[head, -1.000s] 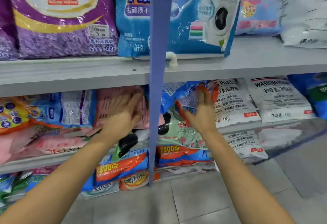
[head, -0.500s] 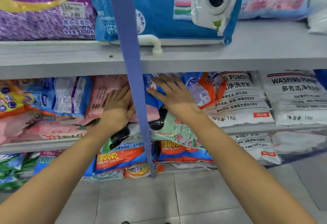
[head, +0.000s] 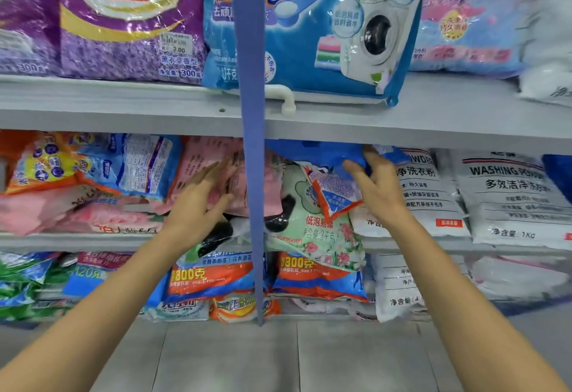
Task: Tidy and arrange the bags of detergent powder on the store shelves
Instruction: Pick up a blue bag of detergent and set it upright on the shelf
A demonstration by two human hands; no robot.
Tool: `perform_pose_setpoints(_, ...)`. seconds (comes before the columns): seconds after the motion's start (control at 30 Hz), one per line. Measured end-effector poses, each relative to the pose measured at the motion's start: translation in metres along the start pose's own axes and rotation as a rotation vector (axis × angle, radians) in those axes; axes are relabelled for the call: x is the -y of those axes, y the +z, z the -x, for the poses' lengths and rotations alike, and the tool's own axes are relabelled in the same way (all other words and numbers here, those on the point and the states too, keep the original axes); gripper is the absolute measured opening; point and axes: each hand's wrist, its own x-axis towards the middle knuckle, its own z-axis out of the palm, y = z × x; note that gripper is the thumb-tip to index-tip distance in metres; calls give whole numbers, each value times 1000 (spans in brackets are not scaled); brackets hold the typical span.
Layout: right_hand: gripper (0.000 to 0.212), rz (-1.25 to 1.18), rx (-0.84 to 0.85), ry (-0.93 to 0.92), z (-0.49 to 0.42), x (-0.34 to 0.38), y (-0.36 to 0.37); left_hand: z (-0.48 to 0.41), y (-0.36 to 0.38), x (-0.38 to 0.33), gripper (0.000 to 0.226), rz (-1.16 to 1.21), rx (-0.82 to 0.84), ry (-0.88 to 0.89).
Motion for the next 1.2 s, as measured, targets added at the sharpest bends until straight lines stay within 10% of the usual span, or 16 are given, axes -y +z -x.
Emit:
perform_pose_setpoints(0.27, 25, -195, 40, 8, 50, 42, -59, 75, 5, -43, 31, 448, -39, -123)
perform_pose_setpoints(0.37, 50, -337, 4, 86, 60, 57, -70, 95, 21, -67, 48, 541, 137, -98)
perform_pose_setpoints(0.57, 27, -887, -144, 242, 60, 105, -93, 94, 33, -129, 86, 691, 256, -35)
perform_pose_setpoints(0.87, 30, -835, -109, 239, 52, 151, -116, 70, 5, -185, 10, 969, -77, -33)
perform_pose_setpoints(1.03, 21, -590, -169, 91, 44, 161, -135, 57, -25, -190, 17, 988, -145, 17)
perform_pose_setpoints(1.2, 24, -753, -116, -118, 37, 179, -134, 52, -61, -192, 89, 907, -209, 120)
